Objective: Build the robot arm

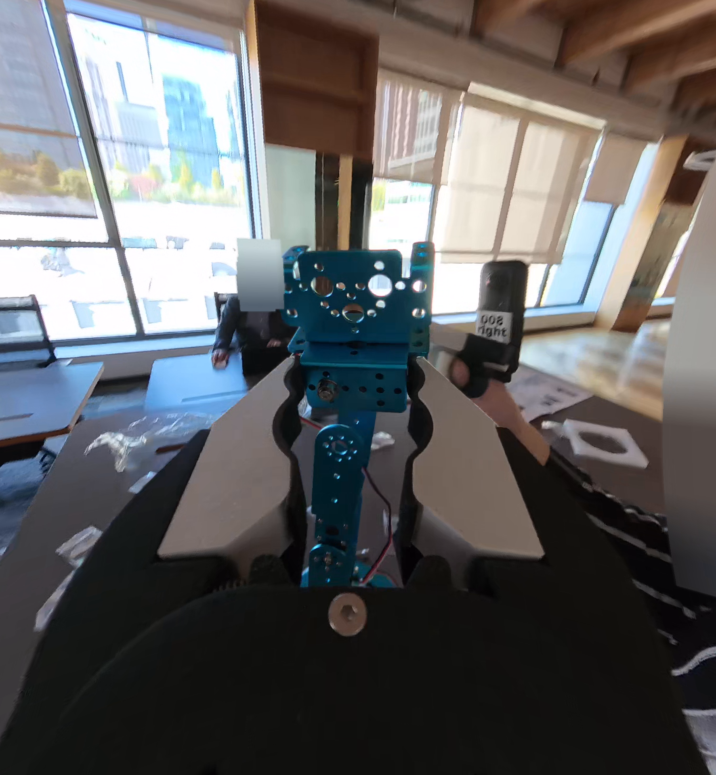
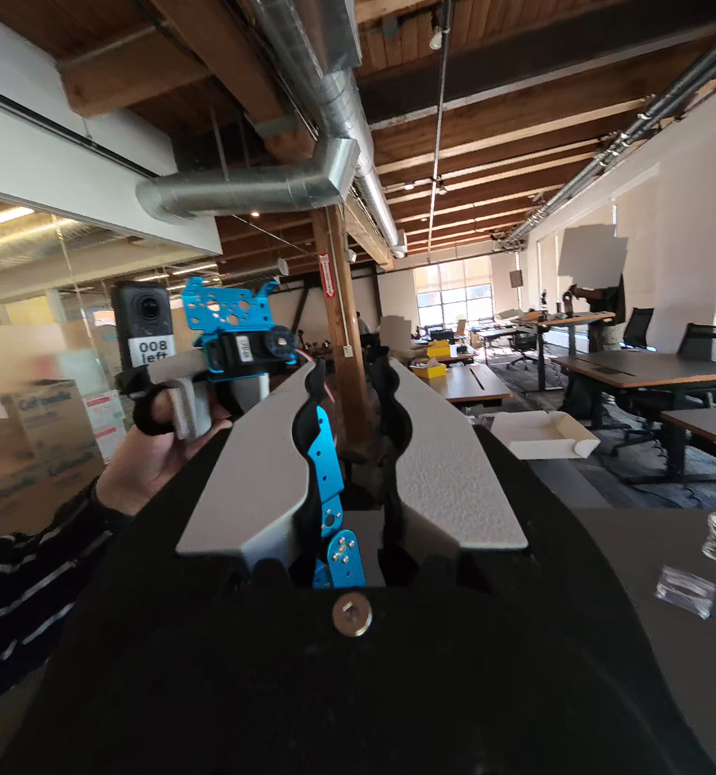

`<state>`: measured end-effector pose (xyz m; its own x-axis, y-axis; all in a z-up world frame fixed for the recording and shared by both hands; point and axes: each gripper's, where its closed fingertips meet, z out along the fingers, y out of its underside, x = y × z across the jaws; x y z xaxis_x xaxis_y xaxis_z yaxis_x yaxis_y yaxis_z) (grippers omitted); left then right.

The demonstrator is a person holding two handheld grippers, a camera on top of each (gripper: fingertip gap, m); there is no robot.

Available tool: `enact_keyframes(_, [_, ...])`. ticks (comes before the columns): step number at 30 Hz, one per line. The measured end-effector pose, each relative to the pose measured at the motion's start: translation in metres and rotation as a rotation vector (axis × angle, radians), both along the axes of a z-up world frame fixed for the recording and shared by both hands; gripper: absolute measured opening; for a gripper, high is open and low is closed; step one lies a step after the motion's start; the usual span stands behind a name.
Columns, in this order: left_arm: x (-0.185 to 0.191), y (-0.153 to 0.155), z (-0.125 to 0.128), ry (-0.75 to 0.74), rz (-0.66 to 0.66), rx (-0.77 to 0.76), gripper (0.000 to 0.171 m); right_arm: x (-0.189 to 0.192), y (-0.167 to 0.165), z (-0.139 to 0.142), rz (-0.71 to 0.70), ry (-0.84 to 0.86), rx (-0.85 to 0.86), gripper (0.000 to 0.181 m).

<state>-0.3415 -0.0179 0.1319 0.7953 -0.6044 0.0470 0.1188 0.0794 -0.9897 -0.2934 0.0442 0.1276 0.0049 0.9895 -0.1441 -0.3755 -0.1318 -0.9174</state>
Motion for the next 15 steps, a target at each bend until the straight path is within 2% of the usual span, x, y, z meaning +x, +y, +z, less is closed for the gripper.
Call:
enact_keyframes(5, [0.006, 0.01, -0.016, -0.013, -0.009, -0.085, 0.048, -0.009, 0.0, -0.013, 0.017, -0.051, 0.059, 0.032])
enact_keyframes(9, [0.003, 0.016, -0.02, 0.002, -0.003, -0.098, 0.048, -0.006, -0.004, -0.01, 0.091, -0.003, 0.048, 0.032])
enact_keyframes(15, [0.005, 0.013, -0.017, -0.082, -0.065, -0.112, 0.048, -0.01, -0.003, -0.014, 0.151, 0.003, 0.012, 0.031])
